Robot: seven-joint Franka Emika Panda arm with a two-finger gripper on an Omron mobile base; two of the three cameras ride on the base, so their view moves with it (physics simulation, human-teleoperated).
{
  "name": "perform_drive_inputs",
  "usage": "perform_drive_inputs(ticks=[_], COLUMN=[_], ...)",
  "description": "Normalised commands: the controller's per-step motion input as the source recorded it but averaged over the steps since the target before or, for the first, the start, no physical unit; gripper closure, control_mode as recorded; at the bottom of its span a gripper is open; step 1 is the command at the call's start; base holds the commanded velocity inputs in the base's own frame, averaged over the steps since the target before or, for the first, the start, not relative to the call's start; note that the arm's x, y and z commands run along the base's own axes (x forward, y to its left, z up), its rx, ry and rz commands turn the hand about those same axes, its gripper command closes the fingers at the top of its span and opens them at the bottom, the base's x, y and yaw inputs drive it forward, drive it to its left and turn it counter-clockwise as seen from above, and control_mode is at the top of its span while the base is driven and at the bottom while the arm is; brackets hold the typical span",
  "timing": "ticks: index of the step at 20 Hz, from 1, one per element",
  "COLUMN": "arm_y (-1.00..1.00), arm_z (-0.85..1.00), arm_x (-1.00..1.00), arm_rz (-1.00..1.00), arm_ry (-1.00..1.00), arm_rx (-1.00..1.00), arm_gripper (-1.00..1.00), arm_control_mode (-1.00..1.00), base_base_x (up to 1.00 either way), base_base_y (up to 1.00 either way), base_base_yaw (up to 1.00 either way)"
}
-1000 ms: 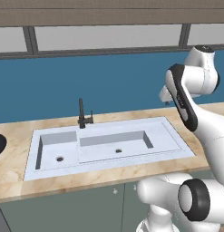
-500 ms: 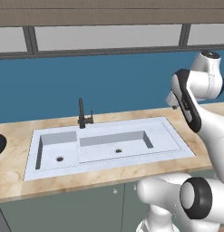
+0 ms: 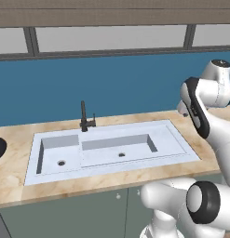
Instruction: Place the pan in the left basin and the cup in the right basin of the sink.
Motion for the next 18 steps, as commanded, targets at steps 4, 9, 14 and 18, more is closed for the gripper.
perform_drive_inputs(ticks=[4, 9, 14, 18], arm_y=[-0.32, -0.33, -0.31, -0.29], arm_z=[-0.18, -0.18, -0.17, -0.18], arm_x=[0.00, 0.07, 0.09, 0.07], arm_rz=[0.00, 0.00, 0.00, 0.00], arm_ry=[0.00, 0.00, 0.00, 0.00], arm_rx=[-0.01, -0.02, -0.01, 0.00], arm_gripper=[-1.00, -1.00, -1.00, -1.00], arm_control_mode=[-1.00, -1.00, -1.00, -1.00], base_base_x=[0.00, 0.00, 0.00, 0.00], base_base_y=[0.00, 0.00, 0.00, 0.00], base_base_yaw=[0.00, 0.00, 0.00, 0.00])
